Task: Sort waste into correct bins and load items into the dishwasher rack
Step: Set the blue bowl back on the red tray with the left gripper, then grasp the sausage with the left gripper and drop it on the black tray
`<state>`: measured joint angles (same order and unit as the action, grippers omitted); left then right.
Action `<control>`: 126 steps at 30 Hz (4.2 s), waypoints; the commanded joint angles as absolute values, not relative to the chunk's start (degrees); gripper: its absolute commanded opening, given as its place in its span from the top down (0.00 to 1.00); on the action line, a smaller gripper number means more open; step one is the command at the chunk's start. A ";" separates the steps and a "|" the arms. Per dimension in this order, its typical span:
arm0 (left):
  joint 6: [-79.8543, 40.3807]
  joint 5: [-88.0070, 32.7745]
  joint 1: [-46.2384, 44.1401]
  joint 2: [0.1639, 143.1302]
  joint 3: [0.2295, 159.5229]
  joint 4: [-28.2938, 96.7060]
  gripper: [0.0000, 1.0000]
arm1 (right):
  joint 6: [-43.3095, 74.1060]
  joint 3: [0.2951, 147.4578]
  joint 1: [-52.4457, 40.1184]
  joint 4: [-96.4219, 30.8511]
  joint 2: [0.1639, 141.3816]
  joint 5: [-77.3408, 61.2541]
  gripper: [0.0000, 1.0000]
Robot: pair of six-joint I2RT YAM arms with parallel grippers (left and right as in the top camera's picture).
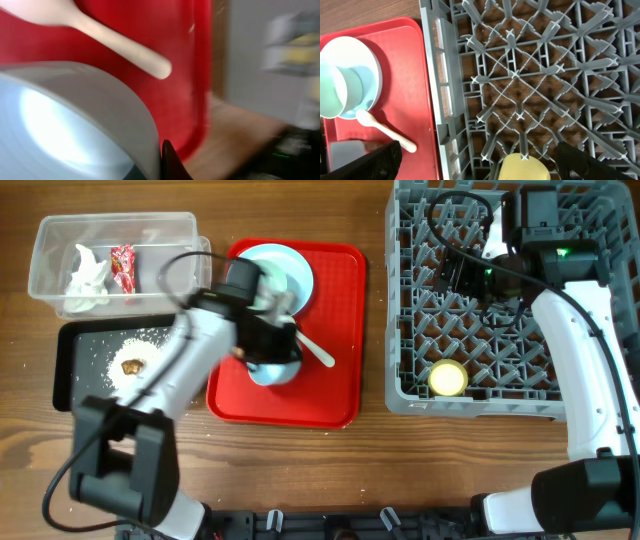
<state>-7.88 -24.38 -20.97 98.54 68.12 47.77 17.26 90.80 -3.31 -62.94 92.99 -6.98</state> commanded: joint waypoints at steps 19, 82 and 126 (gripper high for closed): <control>-28.36 6.09 -30.68 91.42 68.90 43.22 0.34 | 16.49 91.39 -3.36 -61.93 92.47 -6.00 0.00; -62.17 14.02 -21.67 99.79 52.51 26.79 0.85 | 14.98 91.37 -3.36 -62.65 92.47 -6.00 0.00; -6.02 -19.53 -11.94 88.01 61.08 43.64 0.41 | 15.05 91.37 -3.36 -61.56 92.47 -6.04 0.00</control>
